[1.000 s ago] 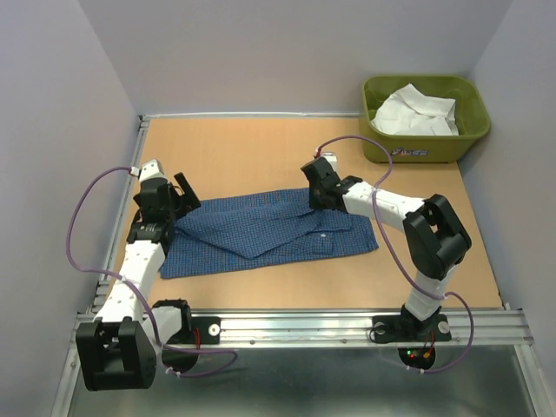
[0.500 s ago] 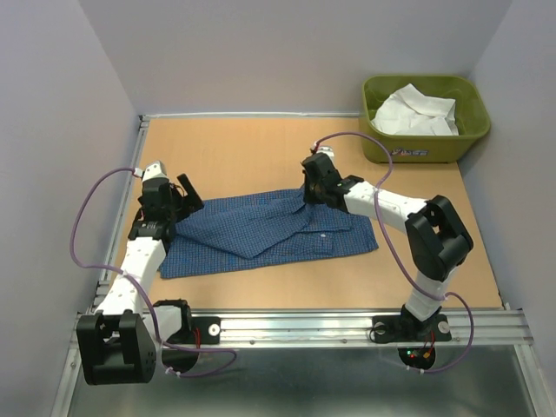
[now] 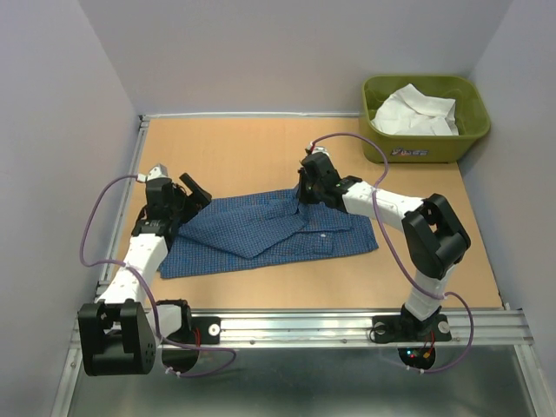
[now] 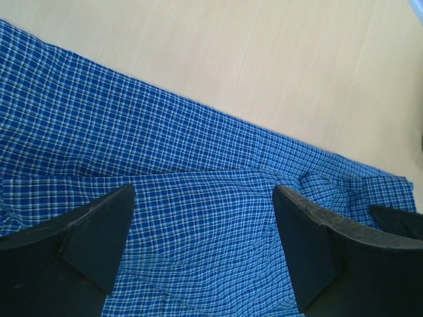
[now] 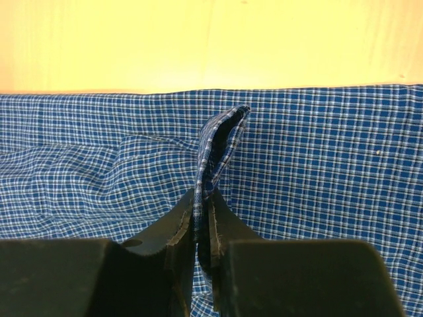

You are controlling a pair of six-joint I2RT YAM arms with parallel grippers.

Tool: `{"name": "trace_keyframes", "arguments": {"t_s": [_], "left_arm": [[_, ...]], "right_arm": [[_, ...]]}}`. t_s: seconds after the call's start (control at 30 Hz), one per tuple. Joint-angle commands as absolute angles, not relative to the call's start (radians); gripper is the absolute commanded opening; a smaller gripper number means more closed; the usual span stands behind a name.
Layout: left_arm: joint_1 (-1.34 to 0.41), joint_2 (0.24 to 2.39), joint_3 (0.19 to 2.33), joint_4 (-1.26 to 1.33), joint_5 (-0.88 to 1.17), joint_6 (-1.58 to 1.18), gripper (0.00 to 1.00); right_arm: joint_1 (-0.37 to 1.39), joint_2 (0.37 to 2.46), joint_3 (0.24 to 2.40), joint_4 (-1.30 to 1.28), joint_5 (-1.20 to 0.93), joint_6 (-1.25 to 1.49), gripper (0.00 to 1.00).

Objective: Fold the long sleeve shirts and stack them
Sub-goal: Fold the shirt

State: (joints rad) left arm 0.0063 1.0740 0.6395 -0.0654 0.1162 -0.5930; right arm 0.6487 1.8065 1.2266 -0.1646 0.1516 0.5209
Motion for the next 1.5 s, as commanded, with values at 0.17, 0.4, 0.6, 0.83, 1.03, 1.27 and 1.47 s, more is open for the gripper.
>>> {"name": "trace_keyframes", "arguments": {"t_s": [0.17, 0.4, 0.6, 0.83, 1.03, 1.27, 1.47], "left_arm": [[0.003, 1.114, 0.516, 0.018, 0.011, -0.721, 0.9], [0.003, 1.129, 0.425, -0.027, -0.11, -0.83, 0.86], [0.006, 1.06, 0.535, -0.152, -0.178, -0.781, 0.87], [-0.035, 0.947, 0.624, -0.201, -0.069, -0.703, 0.91], [-0.169, 0.928, 0.556, -0.124, -0.006, -0.804, 0.82], [-0.195, 1.038, 0.417, 0.069, -0.029, -0.933, 0.47], [-0.14, 1.103, 0.371, 0.107, -0.097, -0.968, 0.38]], "right_arm": [[0.647, 1.799, 1.169, -0.101, 0.127, 0.526, 0.2], [0.634, 1.756, 1.114, -0.104, 0.258, 0.517, 0.28], [0.621, 1.672, 1.104, -0.132, 0.308, 0.488, 0.56], [0.621, 1.608, 1.158, -0.124, 0.091, 0.46, 0.82], [0.621, 1.679, 1.163, -0.009, -0.166, 0.494, 0.82], [0.612, 1.785, 1.103, 0.175, -0.199, 0.517, 0.73], [0.514, 1.809, 0.947, 0.273, -0.213, 0.561, 0.69]]}}
